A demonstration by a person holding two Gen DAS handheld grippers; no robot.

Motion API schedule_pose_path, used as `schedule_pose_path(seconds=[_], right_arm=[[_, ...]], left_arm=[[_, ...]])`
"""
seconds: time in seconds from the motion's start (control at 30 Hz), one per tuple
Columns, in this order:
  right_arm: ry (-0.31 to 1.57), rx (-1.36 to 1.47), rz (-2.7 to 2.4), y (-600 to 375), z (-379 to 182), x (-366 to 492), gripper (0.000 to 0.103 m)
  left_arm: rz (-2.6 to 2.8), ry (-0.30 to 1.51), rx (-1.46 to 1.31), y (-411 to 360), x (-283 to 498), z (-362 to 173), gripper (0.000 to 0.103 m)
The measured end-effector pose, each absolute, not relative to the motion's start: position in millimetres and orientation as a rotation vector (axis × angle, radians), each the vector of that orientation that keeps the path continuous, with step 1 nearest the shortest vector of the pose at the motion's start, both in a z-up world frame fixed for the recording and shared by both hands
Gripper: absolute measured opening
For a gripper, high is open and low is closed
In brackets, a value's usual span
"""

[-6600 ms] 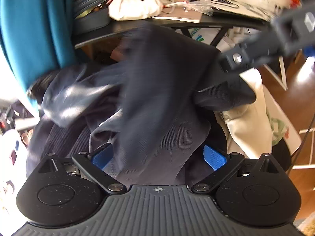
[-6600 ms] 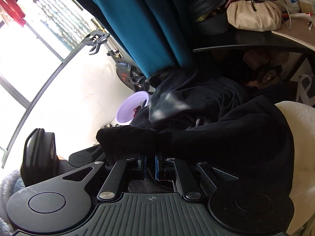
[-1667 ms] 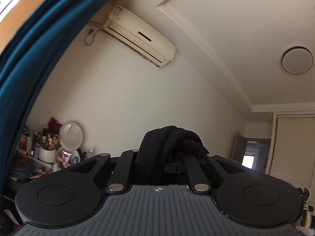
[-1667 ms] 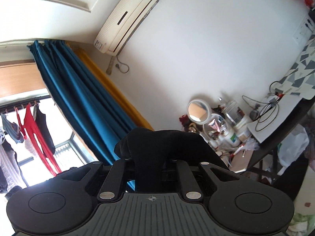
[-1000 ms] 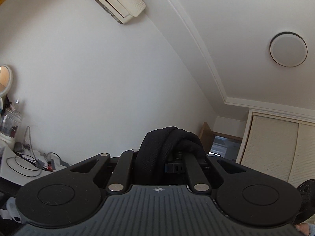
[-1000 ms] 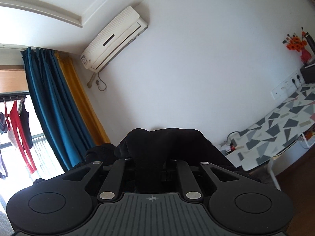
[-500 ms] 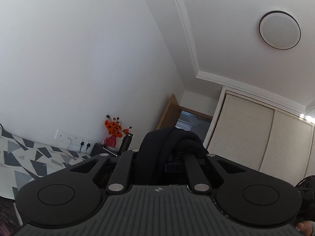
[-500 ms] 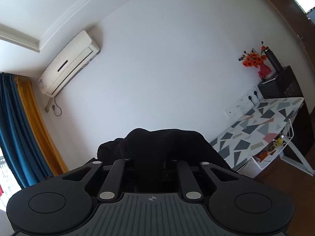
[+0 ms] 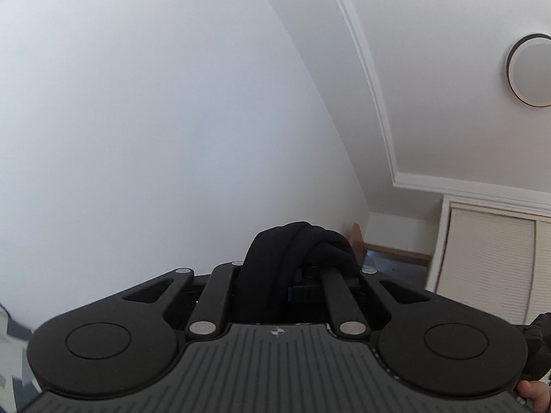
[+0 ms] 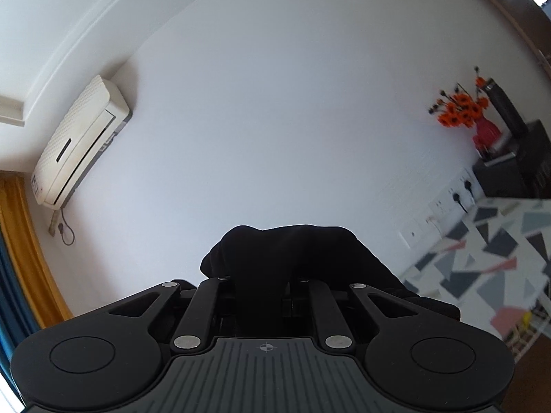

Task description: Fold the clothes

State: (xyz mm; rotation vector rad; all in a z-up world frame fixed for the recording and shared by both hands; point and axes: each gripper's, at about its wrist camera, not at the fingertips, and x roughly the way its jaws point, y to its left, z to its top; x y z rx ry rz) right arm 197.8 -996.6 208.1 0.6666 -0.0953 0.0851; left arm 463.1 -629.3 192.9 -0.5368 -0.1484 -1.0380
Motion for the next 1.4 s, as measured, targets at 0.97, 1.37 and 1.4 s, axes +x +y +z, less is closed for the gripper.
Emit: schedule_pose_path(seconds=[0.97,1.37,1.4], right_arm=[[0.737,0.528,0.004,-1155,-130,613,0.012],[0.818,0.384,0.270,-1173,-145,641,0.010],[0.820,0.375,0.273,-1173,-144,642,0.010]], left_arm=[[-0.338,0.709,-0.118,-839,640,-85,0.012],[-0.113,0.894,0.001,-913,677,-138,0.014],[-0.108,0.899,0.006,-916,678,-139,0.014]])
